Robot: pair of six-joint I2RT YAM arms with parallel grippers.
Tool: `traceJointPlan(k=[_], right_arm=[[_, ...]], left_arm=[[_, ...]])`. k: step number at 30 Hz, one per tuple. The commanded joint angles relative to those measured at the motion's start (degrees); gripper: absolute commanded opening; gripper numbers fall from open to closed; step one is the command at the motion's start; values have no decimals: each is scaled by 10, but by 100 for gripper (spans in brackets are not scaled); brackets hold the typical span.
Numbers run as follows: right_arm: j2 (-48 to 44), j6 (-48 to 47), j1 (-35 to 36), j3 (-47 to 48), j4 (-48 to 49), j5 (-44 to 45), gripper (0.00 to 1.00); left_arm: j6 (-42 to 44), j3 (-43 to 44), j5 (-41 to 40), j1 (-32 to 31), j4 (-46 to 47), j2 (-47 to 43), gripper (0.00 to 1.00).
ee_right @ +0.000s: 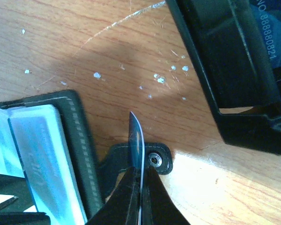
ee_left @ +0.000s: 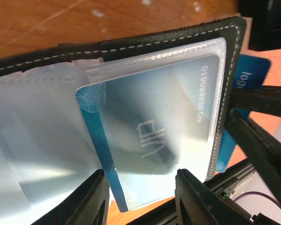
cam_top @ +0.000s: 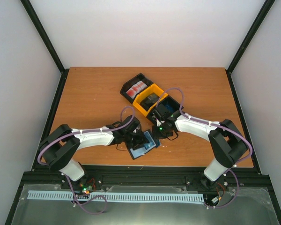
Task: Put the credit cards into the card holder
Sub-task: Insert the credit card into the card holder.
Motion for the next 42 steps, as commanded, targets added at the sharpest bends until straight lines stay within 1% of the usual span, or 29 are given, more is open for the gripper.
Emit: traceJointPlan(k=[1,6,11,13,17,20,23,28,32,35,36,39,42], right_arm=[[7,6,3,-18,-11,29,3],[4,7,3,-18,-14,34,3],[2,5,3,-17,-12,30,3],[3,5,3,-18,-12,28,3],[2,2,3,-19,-8,22,3],[2,-1,3,-22,-7,17,3],[1,-3,3,-24,-5,14,3],[-1,-4,3,-25,-4,11,3],[-4,-3,3,-25,-6,13,3],[-5,-3,3,-26,-5,12,3],[-5,-2,3,-26,-4,12,3],[-5,-3,3,-26,-4,12,3],[-9,-1,2,-26,-7,19,3]], left_arm=[[-37,-13,3,9,-30,-28,42],[-46,-5,-17,9,-87,-45,46],[-53,8,-29,9,-131,-44,61],[-53,11,-31,10,-135,-43,63],[-50,5,-20,9,-108,-37,61],[-44,10,-18,9,-84,-26,53],[-32,27,-25,10,-80,-6,49],[-24,44,-20,10,-74,30,49],[-16,41,-17,10,-51,24,48],[0,32,-9,10,-16,9,46],[6,27,-1,10,16,6,46],[13,17,25,11,59,5,46],[7,19,14,11,32,6,46]])
